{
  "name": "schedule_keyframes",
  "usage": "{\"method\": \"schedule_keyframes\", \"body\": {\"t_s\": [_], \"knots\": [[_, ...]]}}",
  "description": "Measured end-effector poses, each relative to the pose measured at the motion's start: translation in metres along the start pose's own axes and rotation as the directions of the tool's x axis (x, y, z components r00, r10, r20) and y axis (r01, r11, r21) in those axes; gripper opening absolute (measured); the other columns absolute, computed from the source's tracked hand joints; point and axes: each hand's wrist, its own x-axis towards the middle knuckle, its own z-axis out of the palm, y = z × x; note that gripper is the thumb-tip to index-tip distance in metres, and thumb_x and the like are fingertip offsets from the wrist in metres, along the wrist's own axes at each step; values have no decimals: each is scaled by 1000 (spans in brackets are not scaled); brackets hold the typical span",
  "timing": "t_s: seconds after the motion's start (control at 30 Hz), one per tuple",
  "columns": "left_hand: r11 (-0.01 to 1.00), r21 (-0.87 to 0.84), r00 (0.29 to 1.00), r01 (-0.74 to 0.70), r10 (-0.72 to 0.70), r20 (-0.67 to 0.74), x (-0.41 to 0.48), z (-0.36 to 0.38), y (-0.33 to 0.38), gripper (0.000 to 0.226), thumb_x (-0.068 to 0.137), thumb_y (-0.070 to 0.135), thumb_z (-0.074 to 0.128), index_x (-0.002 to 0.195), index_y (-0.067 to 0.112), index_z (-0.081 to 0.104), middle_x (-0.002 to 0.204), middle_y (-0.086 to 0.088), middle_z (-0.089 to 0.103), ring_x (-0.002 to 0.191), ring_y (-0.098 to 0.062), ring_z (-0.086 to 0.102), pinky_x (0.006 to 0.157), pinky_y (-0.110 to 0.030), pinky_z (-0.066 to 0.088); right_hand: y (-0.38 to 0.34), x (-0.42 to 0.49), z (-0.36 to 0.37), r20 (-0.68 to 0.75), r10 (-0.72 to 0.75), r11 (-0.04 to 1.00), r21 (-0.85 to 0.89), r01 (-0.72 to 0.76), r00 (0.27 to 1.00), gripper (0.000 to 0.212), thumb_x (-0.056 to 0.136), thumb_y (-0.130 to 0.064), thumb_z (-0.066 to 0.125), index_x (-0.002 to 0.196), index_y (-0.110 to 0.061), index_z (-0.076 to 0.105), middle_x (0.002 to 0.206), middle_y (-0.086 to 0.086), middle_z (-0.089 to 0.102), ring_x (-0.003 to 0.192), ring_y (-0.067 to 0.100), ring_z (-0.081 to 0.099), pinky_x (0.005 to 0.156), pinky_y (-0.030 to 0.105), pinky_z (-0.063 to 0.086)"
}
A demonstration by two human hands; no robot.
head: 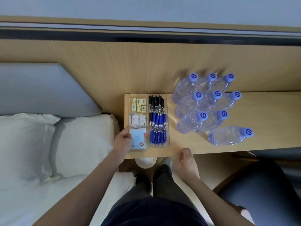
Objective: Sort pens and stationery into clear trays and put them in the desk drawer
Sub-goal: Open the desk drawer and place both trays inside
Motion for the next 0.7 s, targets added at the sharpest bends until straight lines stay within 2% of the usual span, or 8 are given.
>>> {"method": "schedule_keyframes", "body": {"t_s": [0.07,0.17,0.27,0.33,0.43,0.5,0.6,0.7], "knots": [[999,44,999,-6,5,37,1,-4,-2,57,96,-5,51,131,40,57,113,9,68,104,-11,65,90,-41,59,21,-9,5,56,194,980,33,-196,979,8,90,-17,58,86,-24,58,91,-6,60,79,17,58,73,35,52],[995,98,997,4,-12,83,-2,-13,-4,46,94,0,59,124,35,57,111,7,70,110,-14,66,89,-38,58,42,-15,16,216,458,834,231,-501,862,17,92,-5,50,88,-5,66,78,8,67,71,24,58,64,33,48],[989,147,997,-2,-9,74,-8,-25,-11,39,91,6,65,124,24,57,113,1,70,110,-17,65,78,-27,52,45,-13,29,348,531,665,395,-634,773,17,96,3,47,94,4,64,69,14,57,58,24,52,44,22,42],[983,184,999,-12,3,51,-14,-33,-16,39,89,9,69,125,22,60,118,0,67,110,-16,62,74,-22,48,40,-6,41,392,536,621,417,-664,748,15,98,-1,48,97,0,64,73,13,59,58,21,54,44,21,42],[928,353,989,-120,80,126,-24,-42,-24,44,90,5,66,132,18,62,127,5,62,118,-14,56,79,-11,46,34,12,62,479,515,474,532,-702,710,21,103,-11,41,102,-5,61,91,13,66,78,24,64,67,31,51],[846,493,972,-203,112,208,-33,-43,-29,51,93,-3,56,140,15,53,129,8,54,114,-9,50,91,-14,45,31,26,72,544,493,266,649,-713,679,30,103,-16,34,115,-3,58,107,16,66,98,30,64,87,39,51],[623,676,911,-393,168,376,-37,-46,-43,72,92,-5,43,155,27,30,157,11,35,141,-12,37,116,-30,35,33,45,81,603,454,-122,771,-625,656,47,103,-34,32,127,1,53,118,21,62,109,34,61,105,43,44],[375,841,920,-390,114,375,-40,-48,-52,78,96,4,43,161,28,7,168,10,7,152,-15,16,121,-32,26,37,59,88,618,439,-346,786,-512,652,63,97,-48,36,132,2,51,134,21,58,128,38,55,118,49,33]]}}
